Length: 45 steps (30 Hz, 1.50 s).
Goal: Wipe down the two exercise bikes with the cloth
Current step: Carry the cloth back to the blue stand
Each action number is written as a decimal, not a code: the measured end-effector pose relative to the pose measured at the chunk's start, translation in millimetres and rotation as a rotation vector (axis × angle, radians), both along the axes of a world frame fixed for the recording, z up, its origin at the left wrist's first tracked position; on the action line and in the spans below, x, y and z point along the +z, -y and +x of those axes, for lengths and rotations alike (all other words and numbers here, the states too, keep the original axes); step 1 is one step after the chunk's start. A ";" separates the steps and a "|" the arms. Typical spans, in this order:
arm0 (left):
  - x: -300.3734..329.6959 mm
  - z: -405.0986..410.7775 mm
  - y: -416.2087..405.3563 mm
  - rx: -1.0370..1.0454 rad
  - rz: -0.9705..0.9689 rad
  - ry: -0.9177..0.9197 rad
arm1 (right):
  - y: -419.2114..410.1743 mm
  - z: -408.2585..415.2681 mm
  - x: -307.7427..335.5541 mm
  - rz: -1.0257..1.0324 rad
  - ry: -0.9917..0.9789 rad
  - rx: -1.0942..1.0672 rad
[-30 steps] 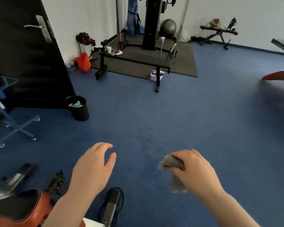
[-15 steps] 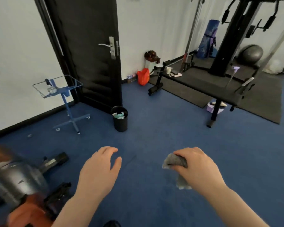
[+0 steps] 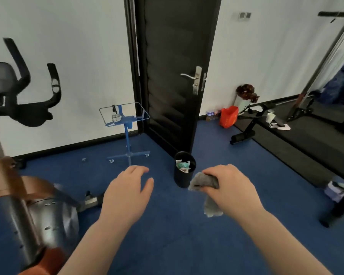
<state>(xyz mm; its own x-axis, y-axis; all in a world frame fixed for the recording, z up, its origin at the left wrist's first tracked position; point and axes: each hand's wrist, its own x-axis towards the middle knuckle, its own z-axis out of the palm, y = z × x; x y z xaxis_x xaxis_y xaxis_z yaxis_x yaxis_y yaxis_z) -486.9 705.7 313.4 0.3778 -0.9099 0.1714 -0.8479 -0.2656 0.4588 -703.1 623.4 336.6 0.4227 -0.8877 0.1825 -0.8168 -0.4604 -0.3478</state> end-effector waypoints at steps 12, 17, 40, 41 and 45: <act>-12.3 36.5 178.0 0.022 0.095 0.003 | 207.4 40.3 -15.0 0.048 0.023 0.024; -21.5 67.8 253.5 0.179 0.108 0.013 | 306.8 69.1 -33.3 0.102 -0.007 0.138; -72.1 358.3 503.0 0.472 0.189 -0.058 | 609.3 400.8 -74.6 0.237 -0.107 0.418; -73.1 374.3 513.5 0.474 0.192 -0.060 | 619.5 414.8 -76.6 0.246 -0.117 0.418; -81.4 423.2 552.9 0.481 0.231 -0.095 | 658.4 459.5 -90.3 0.314 -0.127 0.400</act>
